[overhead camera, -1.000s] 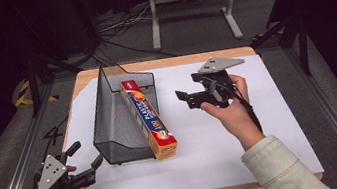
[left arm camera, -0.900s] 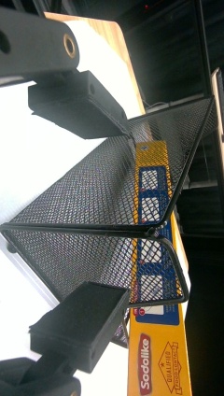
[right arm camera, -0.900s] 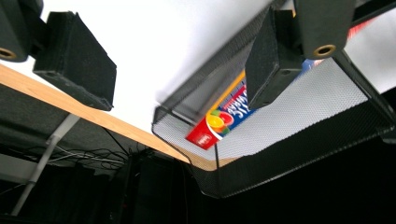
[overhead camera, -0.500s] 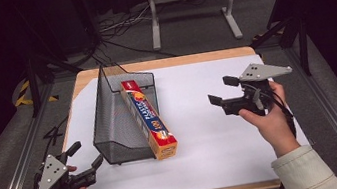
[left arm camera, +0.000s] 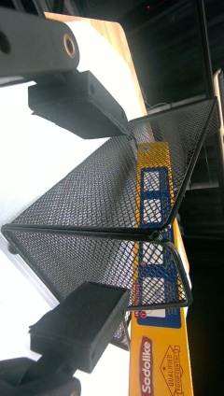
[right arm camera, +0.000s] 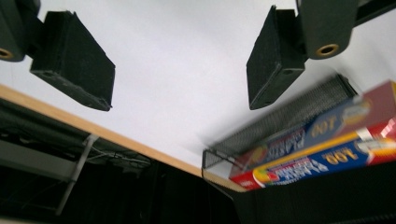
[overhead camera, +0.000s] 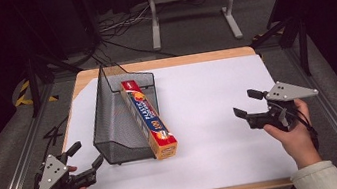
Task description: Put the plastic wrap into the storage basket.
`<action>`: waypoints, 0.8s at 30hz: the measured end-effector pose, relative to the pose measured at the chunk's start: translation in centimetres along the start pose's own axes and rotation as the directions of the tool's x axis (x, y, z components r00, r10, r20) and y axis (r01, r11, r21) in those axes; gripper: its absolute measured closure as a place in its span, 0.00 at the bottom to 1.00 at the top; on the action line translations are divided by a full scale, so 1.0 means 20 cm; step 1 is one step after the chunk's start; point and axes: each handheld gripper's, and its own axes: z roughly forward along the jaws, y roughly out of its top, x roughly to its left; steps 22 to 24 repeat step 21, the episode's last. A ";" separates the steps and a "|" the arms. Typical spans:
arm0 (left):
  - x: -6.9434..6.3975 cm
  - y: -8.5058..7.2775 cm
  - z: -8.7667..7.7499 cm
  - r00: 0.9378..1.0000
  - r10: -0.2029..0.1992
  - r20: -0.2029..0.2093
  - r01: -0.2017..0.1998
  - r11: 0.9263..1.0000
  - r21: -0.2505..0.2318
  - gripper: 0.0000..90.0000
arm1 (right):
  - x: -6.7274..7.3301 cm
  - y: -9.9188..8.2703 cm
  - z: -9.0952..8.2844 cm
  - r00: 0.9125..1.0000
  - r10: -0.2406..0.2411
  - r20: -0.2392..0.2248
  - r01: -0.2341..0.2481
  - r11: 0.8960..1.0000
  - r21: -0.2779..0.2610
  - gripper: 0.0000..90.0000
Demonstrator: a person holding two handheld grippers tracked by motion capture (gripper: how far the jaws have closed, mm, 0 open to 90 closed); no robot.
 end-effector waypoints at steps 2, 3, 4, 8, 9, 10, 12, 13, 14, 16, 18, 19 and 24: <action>0.00 0.00 0.00 1.000 0.001 -0.003 -0.001 1.000 0.001 0.22 | -0.01 -0.06 0.01 1.000 0.008 0.010 -0.008 1.000 0.008 0.26; 0.00 0.00 0.00 1.000 0.002 -0.003 -0.002 1.000 0.002 0.22 | -0.01 -0.09 0.01 1.000 0.014 0.016 -0.014 1.000 0.015 0.25; 0.00 0.00 0.00 1.000 0.004 -0.002 -0.004 1.000 0.001 0.22 | -0.02 -0.11 0.02 1.000 0.010 0.023 -0.011 1.000 0.015 0.25; 0.00 0.00 0.00 1.000 0.004 -0.001 -0.004 1.000 0.004 0.22 | -0.03 -0.21 0.04 0.999 0.028 0.026 -0.028 0.999 0.021 0.26; 0.00 -0.01 0.00 1.000 0.003 -0.001 -0.003 1.000 0.005 0.22 | -0.03 -0.23 0.05 0.999 0.034 0.025 -0.034 0.999 0.021 0.26; 0.00 -0.01 0.00 1.000 -0.001 -0.001 0.001 1.000 0.006 0.22 | -0.03 -0.26 0.05 0.999 0.045 0.027 -0.045 0.999 0.022 0.26; 0.00 -0.01 0.00 1.000 0.000 0.000 0.000 1.000 0.009 0.22 | -0.03 -0.29 0.06 0.998 0.054 0.030 -0.055 0.998 0.025 0.26; 0.00 -0.01 0.00 1.000 0.000 0.001 -0.001 1.000 0.006 0.22 | -0.04 -0.32 0.06 0.997 0.064 0.032 -0.065 0.998 0.025 0.26; 0.00 -0.01 0.00 1.000 -0.003 0.002 0.003 1.000 0.005 0.22 | -0.04 -0.35 0.06 0.996 0.081 0.031 -0.082 0.996 0.023 0.26; 0.00 -0.01 0.00 1.000 -0.004 0.003 0.004 1.000 0.004 0.22 | -0.04 -0.39 0.06 0.996 0.069 0.050 -0.072 0.996 0.052 0.26; 0.00 -0.01 0.00 1.000 -0.005 0.006 0.005 1.000 0.005 0.22 | -0.05 -0.40 0.06 0.996 0.079 0.049 -0.081 0.996 0.047 0.26; 0.00 -0.01 0.00 1.000 -0.005 0.007 0.005 1.000 0.008 0.22 | -0.05 -0.40 0.05 0.995 0.087 0.050 -0.089 0.995 0.037 0.26; 0.00 -0.01 0.00 1.000 0.001 0.010 -0.001 1.000 0.010 0.22 | -0.05 -0.41 0.05 0.995 0.087 0.055 -0.089 0.995 0.042 0.25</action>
